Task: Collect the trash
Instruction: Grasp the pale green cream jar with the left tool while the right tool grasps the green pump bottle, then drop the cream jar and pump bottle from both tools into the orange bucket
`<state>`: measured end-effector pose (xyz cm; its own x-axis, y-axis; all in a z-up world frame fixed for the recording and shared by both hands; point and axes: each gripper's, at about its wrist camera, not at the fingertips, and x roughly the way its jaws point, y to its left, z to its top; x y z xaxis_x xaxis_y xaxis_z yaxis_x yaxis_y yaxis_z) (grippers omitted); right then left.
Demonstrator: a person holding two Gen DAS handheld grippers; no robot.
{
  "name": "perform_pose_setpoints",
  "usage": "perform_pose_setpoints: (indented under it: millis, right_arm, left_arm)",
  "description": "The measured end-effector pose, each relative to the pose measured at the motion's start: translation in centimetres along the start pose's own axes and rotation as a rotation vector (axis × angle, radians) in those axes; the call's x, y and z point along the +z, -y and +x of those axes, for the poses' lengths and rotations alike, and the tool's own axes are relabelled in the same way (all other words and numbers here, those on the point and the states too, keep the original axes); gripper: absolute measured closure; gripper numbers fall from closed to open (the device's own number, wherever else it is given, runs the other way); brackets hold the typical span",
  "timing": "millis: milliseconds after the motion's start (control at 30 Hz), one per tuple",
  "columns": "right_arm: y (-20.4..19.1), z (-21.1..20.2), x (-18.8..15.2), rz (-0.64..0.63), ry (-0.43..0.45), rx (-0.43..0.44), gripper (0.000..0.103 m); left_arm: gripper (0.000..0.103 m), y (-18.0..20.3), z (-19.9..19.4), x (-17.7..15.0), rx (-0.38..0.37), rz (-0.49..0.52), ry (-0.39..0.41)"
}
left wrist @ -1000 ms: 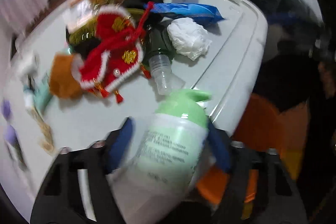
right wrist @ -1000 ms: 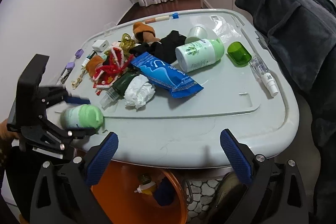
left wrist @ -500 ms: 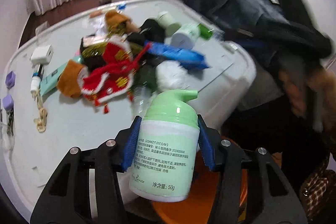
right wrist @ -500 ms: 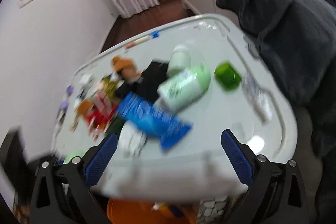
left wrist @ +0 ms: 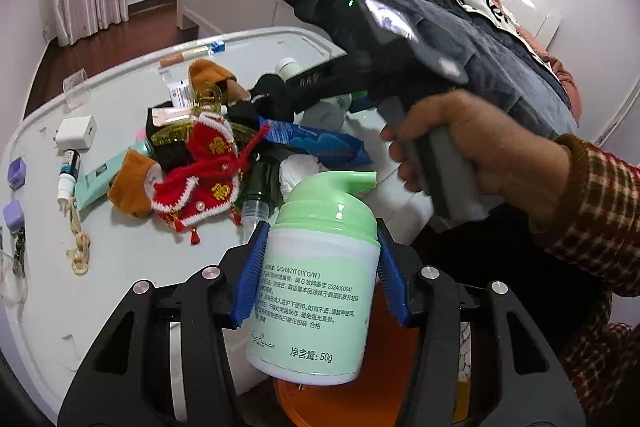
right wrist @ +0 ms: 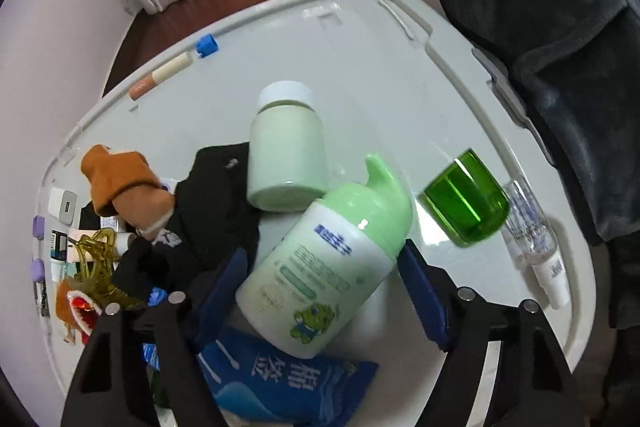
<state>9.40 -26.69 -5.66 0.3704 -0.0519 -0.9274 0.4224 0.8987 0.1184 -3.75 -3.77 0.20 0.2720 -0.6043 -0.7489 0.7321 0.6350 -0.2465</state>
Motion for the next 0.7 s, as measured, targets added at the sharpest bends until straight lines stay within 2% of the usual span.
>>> perform_pose_setpoints:
  millis: [100,167,300,433,533,600,700]
  right_arm:
    - [-0.4,-0.2,-0.6,-0.057,0.03,-0.001,0.028]
    - [0.0,-0.6,-1.1,-0.06,0.041,0.044,0.028]
    - [0.7,-2.3,-1.8,-0.061,0.084,0.075,0.028]
    - [1.3,-3.9,-2.2,-0.092,0.113,0.07,0.028]
    - [1.3,-3.7,-2.3,-0.105,0.102,0.058,0.028]
    - [0.9,-3.1,-2.1,-0.119,0.094,0.053,0.028]
    - [0.6,-2.7,-2.3,-0.125,0.09,0.065,0.028]
  left_arm:
    - [0.053,-0.1,-0.2,0.0,-0.006,-0.004,0.009]
    - [0.053,-0.2,-0.3,0.0,-0.01,-0.009,0.011]
    - [0.053,-0.2,-0.7,0.2,-0.016,-0.01,0.034]
    - [0.053,-0.2,-0.6,0.3,-0.013,-0.014,0.042]
    - [0.053,-0.5,-0.1,0.3,-0.004,-0.025,0.021]
    - [0.053,-0.5,0.8,0.0,0.001,-0.016,-0.022]
    - [0.047,-0.3,2.3,-0.5,0.025,-0.008,-0.076]
